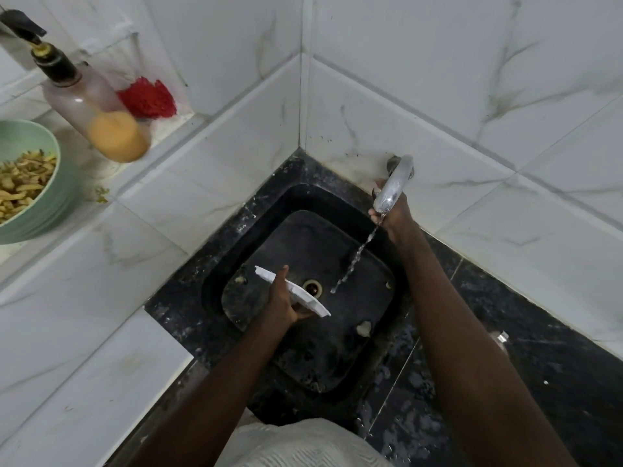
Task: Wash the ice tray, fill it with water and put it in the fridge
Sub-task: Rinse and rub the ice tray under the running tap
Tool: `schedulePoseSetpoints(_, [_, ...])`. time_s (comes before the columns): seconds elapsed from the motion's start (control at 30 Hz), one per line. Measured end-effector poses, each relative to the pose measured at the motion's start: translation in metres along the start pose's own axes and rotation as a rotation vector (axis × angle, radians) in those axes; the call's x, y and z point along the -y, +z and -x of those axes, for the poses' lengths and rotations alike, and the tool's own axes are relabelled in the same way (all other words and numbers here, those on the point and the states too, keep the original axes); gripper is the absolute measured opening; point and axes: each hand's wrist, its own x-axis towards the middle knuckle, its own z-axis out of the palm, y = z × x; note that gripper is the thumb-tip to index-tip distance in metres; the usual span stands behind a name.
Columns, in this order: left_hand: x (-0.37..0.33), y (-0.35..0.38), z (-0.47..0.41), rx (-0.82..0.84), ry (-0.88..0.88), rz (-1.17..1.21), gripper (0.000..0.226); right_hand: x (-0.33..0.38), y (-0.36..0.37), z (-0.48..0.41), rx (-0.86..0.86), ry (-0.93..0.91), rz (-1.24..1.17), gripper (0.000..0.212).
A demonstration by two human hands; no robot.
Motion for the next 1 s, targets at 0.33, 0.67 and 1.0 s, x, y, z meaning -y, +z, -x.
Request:
schedulePoseSetpoints(0.33, [0.003, 0.001, 0.006, 0.02, 0.02, -0.021, 0.07, -0.039, -0.013, 0.042, -0.008, 0.038, -0.353, 0.037])
schedulePoseSetpoints(0.67, [0.042, 0.007, 0.022, -0.004, 0.057, -0.085, 0.071, -0.216, -0.02, 0.178, -0.048, 0.591, -0.178, 0.028])
schedulePoseSetpoints(1.0, [0.101, 0.006, 0.055, 0.099, 0.069, -0.087, 0.064, -0.211, -0.031, 0.206, -0.125, 0.488, -0.32, 0.023])
